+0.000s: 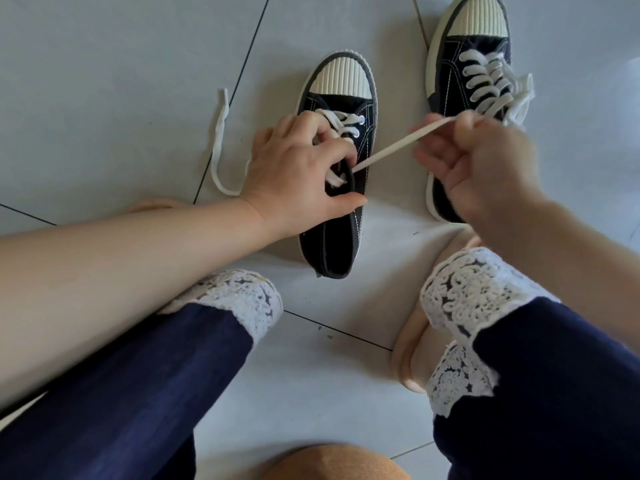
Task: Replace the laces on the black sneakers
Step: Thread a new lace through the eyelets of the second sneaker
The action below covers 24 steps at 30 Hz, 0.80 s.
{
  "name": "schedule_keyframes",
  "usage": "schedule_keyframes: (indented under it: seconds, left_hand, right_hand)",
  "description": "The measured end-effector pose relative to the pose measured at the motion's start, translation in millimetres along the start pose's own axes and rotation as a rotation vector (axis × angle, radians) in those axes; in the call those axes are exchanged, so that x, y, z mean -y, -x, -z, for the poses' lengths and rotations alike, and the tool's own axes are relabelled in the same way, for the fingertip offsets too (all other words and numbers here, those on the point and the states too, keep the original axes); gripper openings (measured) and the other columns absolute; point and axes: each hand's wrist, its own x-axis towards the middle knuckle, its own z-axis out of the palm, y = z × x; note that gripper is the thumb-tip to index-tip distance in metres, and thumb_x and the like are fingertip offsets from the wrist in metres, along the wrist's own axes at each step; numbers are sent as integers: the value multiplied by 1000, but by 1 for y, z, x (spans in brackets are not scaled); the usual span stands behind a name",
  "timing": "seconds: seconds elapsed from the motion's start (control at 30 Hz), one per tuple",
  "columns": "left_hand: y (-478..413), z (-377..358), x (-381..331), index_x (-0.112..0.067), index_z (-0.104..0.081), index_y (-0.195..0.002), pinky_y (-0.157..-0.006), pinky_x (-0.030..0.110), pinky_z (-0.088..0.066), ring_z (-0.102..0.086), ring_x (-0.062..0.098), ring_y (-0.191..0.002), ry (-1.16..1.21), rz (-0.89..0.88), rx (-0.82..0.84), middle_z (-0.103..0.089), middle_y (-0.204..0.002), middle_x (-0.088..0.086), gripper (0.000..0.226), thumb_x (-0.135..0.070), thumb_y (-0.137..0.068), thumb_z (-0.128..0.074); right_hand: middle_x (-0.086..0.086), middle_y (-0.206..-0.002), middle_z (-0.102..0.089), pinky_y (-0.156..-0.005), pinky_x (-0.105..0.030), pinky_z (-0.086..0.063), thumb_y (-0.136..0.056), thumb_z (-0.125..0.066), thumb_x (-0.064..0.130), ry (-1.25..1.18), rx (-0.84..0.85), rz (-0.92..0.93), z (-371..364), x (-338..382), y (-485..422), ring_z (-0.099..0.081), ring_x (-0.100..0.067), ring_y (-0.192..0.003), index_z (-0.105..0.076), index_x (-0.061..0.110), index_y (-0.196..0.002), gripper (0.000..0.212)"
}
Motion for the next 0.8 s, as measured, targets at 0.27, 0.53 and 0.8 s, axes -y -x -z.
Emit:
schedule_keyframes:
  seconds: [0.27,0.53,0.8]
  left_hand:
    - [-3,3,1,-29,-63,-96,-88,38,-27,-44,28,-105,-7,-22,15,-50,-106,3,49,-62,-59,-63]
    - [10,2,12,-8,-51,-118,-92,42,-30,-45,35,-111,-5,0,-51,-46,-119,16,78,-42,-53,-79]
    - [9,-4,-7,-10,-44,-98,-83,42,-42,-50,28,-91,132,221,-16,-47,-100,6,48,-36,-67,-69]
  right_hand:
    - [3,-54,-39,-44,-21,-24,-88,-29,-3,4,45,293,0,60,2,-28,-11,-46,-42,15,-67,30]
    - [9,-56,-56,-45,-15,-38,-94,-49,8,615,350,303,-21,10,23,-45,-4,-46,-58,20,-82,19]
    - [4,-68,-63,-59,-14,-49,-85,-62,2,777,421,349,-33,-4,28,-57,0,-59,-65,19,-82,18]
